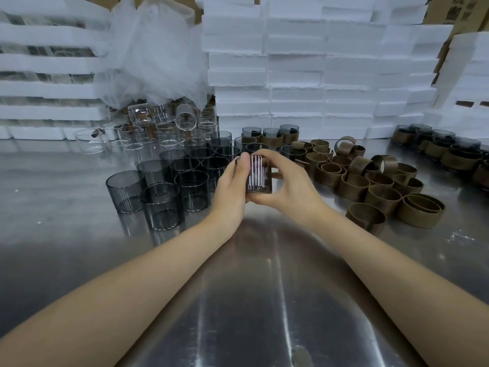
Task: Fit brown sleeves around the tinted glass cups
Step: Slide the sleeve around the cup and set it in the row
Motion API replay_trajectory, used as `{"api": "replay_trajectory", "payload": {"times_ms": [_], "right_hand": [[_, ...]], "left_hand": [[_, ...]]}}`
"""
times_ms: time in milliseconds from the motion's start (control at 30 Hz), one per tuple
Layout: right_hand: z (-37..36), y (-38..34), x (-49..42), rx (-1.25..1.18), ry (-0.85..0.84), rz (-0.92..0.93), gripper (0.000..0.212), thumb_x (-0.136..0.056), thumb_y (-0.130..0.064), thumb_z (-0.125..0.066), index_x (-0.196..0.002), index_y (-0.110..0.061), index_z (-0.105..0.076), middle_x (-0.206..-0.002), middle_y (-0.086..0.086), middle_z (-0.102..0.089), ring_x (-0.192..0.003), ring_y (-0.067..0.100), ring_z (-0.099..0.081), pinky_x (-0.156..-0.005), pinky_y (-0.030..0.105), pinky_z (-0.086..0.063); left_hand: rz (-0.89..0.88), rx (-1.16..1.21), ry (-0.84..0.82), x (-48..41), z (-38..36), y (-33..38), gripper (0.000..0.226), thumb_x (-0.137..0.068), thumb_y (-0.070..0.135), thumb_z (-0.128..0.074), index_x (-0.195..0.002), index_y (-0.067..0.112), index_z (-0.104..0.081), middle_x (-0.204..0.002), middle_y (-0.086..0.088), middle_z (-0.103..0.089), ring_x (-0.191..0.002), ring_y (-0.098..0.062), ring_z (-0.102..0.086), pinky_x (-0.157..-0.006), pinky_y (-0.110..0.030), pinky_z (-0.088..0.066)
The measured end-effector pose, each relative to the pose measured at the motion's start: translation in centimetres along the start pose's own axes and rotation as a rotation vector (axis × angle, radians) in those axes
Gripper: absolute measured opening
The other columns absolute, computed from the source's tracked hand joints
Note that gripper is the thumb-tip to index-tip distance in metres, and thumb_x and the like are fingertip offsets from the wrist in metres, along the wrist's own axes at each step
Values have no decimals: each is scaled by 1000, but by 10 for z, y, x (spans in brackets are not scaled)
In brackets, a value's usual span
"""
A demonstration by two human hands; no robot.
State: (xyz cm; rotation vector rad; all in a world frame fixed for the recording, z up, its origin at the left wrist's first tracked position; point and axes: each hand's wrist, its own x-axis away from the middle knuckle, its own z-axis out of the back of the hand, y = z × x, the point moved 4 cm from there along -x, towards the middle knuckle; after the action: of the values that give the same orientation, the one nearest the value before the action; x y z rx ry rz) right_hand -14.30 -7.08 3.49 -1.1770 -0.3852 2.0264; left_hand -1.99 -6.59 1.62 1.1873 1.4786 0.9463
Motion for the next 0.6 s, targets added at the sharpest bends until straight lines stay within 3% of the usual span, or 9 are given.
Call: {"api": "replay_trajectory", "payload": {"times_ms": [67,167,300,367,467,533,600], "right_hand": [[-2,1,0,42,9,2,65,-70,-24,-84,-127,-25,-53,-115,-10,-62,-107,0,-55,-94,13,-42],[-7,7,3,-27,10,-46,73,-70,-28,-85,-133,-26,-49,-111,-19,-58,-100,-8,-57,-87,6,-43],[-12,18,6,-426,13,-290,72,-82,-49,-65,-146,-35,-34,-131,-6,-56,-94,18,-70,-80,37,-58],[-10,22,8,-469,28,-366,57,-85,-62,-49,-136,-36,-44,-117,-2,-65,-65,24,-70,-61,35,-56],[-7,22,9,-228,39,-359,45,-96,-63,-28,-99,-31,-61,-66,-6,-69,-44,23,-61,-49,26,-47],[-5,22,10,-163,38,-355,49,-100,-58,-22,-85,-30,-59,-58,1,-68,-40,22,-59,-44,27,-46],[-4,21,9,-115,45,-332,50,-101,-54,-21,-89,-28,-61,-61,9,-69,-41,21,-60,-47,29,-49]], "left_hand": [[-68,-127,-3,2,0,2,55,-96,52,-38,-126,12,-59,-123,-19,-64,-117,-36,-59,-104,-57,-43],[-99,-225,-17,2,3,1,76,-87,59,-36,-148,14,-38,-149,-11,-45,-137,-26,-44,-114,-51,-34],[-180,-314,-179,0,0,6,69,-88,62,-32,-151,34,-29,-162,17,-15,-145,-2,-20,-121,-43,-21],[-152,-352,-257,0,-5,2,76,-83,63,-41,-152,35,-25,-162,21,-7,-143,5,-13,-122,-39,-17],[-185,-492,-246,0,-8,-6,77,-85,52,-57,-149,27,-23,-159,5,-15,-144,-4,-19,-121,-36,-21],[-187,-514,-231,-1,-7,-8,62,-94,39,-57,-145,23,-25,-148,2,-30,-135,-6,-34,-117,-34,-29],[-154,-529,-223,-2,-5,-11,55,-98,35,-54,-143,21,-25,-142,-2,-42,-131,-12,-42,-113,-34,-35]]}}
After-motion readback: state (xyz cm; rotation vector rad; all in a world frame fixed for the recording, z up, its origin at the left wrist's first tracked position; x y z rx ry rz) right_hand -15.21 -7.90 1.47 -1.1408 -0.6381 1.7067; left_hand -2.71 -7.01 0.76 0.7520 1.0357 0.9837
